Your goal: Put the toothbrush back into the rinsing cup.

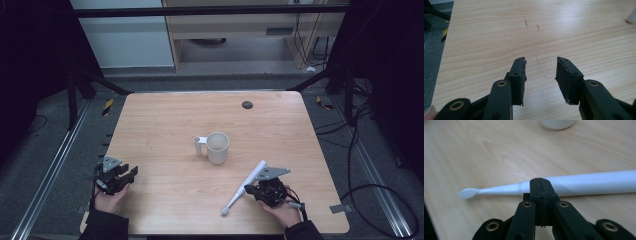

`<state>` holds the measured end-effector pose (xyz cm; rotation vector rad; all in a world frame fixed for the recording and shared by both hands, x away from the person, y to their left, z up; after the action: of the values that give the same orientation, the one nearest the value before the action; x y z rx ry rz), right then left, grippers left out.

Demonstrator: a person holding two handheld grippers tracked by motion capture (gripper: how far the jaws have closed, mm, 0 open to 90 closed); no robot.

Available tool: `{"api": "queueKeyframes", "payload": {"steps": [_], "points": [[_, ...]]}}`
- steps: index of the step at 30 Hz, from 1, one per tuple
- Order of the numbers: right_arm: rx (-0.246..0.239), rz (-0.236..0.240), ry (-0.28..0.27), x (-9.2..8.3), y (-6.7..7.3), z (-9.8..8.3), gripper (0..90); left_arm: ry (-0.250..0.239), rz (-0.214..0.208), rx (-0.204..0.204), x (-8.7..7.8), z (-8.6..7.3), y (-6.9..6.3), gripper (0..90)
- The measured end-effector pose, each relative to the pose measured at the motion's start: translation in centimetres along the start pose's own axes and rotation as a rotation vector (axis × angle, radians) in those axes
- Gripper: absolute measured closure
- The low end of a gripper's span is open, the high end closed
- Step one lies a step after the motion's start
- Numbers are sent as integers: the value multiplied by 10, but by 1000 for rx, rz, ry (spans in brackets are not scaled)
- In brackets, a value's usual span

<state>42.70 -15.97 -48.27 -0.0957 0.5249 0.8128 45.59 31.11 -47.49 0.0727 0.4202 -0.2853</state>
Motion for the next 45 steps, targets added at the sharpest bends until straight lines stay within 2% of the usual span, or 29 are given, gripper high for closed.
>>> {"api": "queueKeyframes", "payload": {"steps": [7,10,13,17,19,25,35,45], "points": [[25,-181,-66,-5,-38,11,900,3,1,6,1,0,0,588],[43,-222,-76,-4,-49,14,900,4,1,9,2,0,-1,589],[48,-244,-92,-1,-59,17,900,7,0,13,2,0,-1,589],[64,-257,-87,11,-70,20,900,5,1,14,2,0,-1,590],[71,-248,-81,17,-74,21,900,6,2,12,2,0,0,590],[55,-235,-43,27,-76,20,900,5,2,13,2,0,0,591],[9,-267,4,27,-75,18,900,3,2,12,1,0,0,592],[3,-273,28,16,-72,11,900,3,3,13,1,0,0,594]]}}
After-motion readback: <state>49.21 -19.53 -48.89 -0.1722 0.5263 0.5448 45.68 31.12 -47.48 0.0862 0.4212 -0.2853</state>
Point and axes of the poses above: each handheld gripper's, and its own axes: x roughly forward along the jaws, z roughly out of its top, y roughly to its left, the point moved 1 cm from there along x, roughly forward along the jaws, and after that the axes turned 14 degrees about -y, right-handed, at the moved point
